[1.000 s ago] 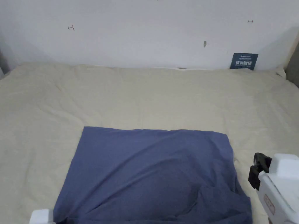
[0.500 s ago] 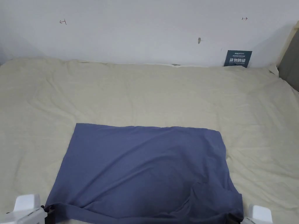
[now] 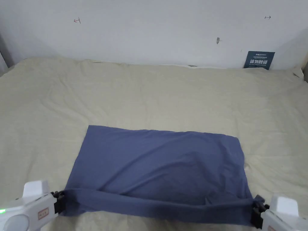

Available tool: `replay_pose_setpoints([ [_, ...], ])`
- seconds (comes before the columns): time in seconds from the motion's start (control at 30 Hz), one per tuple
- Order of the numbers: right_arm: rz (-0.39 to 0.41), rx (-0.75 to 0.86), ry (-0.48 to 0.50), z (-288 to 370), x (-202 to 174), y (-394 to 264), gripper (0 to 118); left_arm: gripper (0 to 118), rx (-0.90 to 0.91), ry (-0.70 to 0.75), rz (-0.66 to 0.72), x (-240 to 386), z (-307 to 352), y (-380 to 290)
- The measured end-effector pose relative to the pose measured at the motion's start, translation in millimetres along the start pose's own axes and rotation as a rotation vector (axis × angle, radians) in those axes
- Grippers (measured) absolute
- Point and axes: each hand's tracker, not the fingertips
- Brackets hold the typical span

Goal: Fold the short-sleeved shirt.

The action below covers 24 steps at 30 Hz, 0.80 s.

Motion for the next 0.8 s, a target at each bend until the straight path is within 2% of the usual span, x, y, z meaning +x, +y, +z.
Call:
replay_pose_setpoints([
  [0.2, 0.012, 0.048, -0.001, -41.5, 0.3, 57.7, 4, 1, 0.028, 0.014, -0.028, 16.6, -32.5, 52.9],
  [0.37, 0.013, -0.003, -0.021, -92.4, -8.6, 84.1, 4, 1, -0.025, 0.036, -0.041, 26.2, -85.4, 86.5],
  [0.57, -0.011, -0.143, -0.065, -147.2, -21.2, 87.5, 4, 1, -0.147, 0.082, -0.097, 34.6, -154.6, 102.4],
  [0.73, -0.040, -0.227, -0.089, -171.7, -28.0, 73.3, 5, 1, -0.218, 0.097, -0.122, 36.2, -184.6, 93.9],
  [0.77, -0.037, -0.234, -0.088, -187.1, -13.3, 71.7, 5, 1, -0.222, 0.098, -0.121, 35.6, -186.0, 91.1],
  [0.8, -0.037, -0.236, -0.089, -187.2, -13.7, 68.9, 5, 1, -0.212, 0.097, -0.120, 35.0, -185.5, 89.1],
])
